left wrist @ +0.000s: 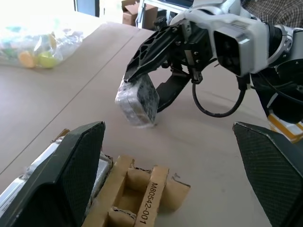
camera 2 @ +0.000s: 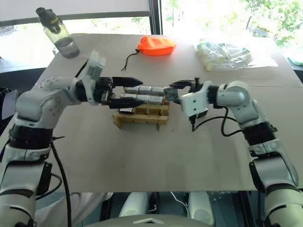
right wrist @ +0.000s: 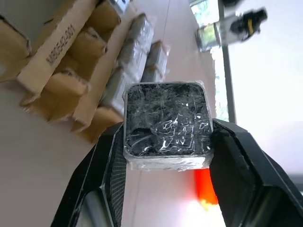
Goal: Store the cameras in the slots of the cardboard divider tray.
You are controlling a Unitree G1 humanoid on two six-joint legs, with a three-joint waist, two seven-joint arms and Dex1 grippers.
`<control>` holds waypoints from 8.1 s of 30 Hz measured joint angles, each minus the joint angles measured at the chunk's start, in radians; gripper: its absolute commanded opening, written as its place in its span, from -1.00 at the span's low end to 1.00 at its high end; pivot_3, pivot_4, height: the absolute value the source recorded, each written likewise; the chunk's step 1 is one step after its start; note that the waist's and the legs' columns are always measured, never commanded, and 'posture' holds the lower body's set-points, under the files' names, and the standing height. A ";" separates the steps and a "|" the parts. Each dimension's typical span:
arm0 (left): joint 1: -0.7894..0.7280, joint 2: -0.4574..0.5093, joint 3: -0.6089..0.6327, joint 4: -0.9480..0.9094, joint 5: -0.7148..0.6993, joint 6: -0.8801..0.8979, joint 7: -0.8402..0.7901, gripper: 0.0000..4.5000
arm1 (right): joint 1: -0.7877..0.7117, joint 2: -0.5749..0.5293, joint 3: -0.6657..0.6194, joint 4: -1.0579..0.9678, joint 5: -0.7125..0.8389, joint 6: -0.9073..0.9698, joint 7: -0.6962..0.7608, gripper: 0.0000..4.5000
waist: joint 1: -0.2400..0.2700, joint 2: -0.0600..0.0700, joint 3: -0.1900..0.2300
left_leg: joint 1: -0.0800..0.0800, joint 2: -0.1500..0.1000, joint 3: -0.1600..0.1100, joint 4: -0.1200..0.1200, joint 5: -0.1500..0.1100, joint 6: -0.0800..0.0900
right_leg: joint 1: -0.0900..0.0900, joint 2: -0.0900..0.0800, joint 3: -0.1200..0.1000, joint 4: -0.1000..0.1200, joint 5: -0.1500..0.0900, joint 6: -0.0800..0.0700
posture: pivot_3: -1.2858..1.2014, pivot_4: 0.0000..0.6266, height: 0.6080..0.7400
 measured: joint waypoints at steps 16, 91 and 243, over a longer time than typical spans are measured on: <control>-0.144 -0.084 -0.070 0.201 0.158 -0.044 -0.149 1.00 | -0.035 0.004 0.121 -0.093 -0.113 -0.036 -0.067 -0.16 | -0.007 0.000 0.000 | -0.002 0.000 -0.002 0.001 0.000 0.000 | -0.001 0.000 -0.002 0.000 0.000 0.000 | 0.03 -0.52 0.78; -0.295 -0.108 -0.213 0.727 0.512 -0.848 -0.376 -0.67 | 1.042 0.113 -0.274 -0.677 0.797 0.677 -0.011 0.98 | 0.021 -0.005 -0.003 | -0.005 -0.001 -0.009 0.009 -0.001 0.001 | 0.002 0.000 -0.007 0.004 0.000 0.000 | 0.03 -0.52 0.78; 0.882 0.123 0.453 -0.768 -0.074 0.034 0.428 1.00 | -0.327 0.158 0.257 -0.211 0.243 1.739 0.318 -0.66 | -0.006 0.007 0.002 | -0.007 0.004 -0.022 0.008 -0.003 0.002 | 0.006 -0.002 -0.015 -0.002 0.000 -0.001 | 0.03 -0.52 0.78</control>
